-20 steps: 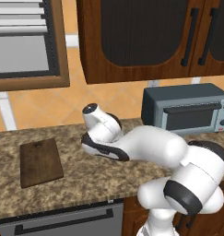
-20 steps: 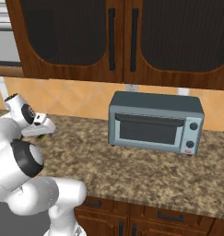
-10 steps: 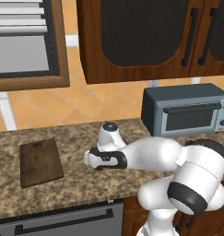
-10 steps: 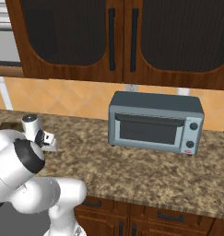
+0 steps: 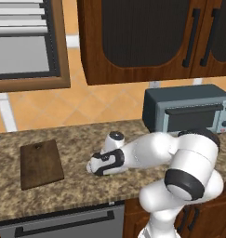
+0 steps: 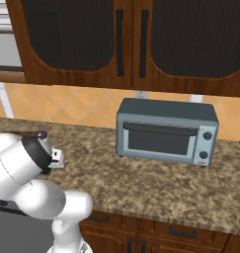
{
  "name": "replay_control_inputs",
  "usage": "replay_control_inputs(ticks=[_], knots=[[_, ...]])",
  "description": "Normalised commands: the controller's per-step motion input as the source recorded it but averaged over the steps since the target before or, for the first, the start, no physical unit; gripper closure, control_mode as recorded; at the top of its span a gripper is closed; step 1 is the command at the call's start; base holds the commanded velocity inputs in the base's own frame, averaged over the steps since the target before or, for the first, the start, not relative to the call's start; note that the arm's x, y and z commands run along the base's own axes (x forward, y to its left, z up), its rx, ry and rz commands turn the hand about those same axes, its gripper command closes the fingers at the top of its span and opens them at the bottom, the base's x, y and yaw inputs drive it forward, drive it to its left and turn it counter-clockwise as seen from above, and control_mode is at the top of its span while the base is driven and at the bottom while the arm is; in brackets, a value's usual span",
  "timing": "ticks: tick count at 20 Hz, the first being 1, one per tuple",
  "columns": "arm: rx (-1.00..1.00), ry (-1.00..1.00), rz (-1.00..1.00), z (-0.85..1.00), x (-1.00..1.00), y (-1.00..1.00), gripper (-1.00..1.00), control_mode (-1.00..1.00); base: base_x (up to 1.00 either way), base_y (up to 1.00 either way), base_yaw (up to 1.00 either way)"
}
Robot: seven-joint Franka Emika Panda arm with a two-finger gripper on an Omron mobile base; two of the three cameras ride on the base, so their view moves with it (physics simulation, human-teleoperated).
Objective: Pick up the sponge from the counter and clean the cutting board by briefly scrubbing or pressing down on the cutting board. Once finished, release the sponge.
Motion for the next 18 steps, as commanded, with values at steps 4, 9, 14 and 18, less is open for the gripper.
replay_control_inputs(ticks=[4, 9, 14, 18], knots=[[0.07, -0.28, 0.35, 0.08, -0.41, -0.57, -1.00, -1.00, 0.00, 0.00, 0.00], [0.33, -0.25, 0.07, 0.99, 0.04, 0.14, -1.00, -1.00, 0.00, 0.00, 0.00], [0.38, -0.24, 0.01, 1.00, 0.00, 0.18, -1.00, -1.00, 0.00, 0.00, 0.00], [0.30, -0.27, 0.07, 1.00, -0.06, 0.04, -1.00, -1.00, 0.00, 0.00, 0.00]])
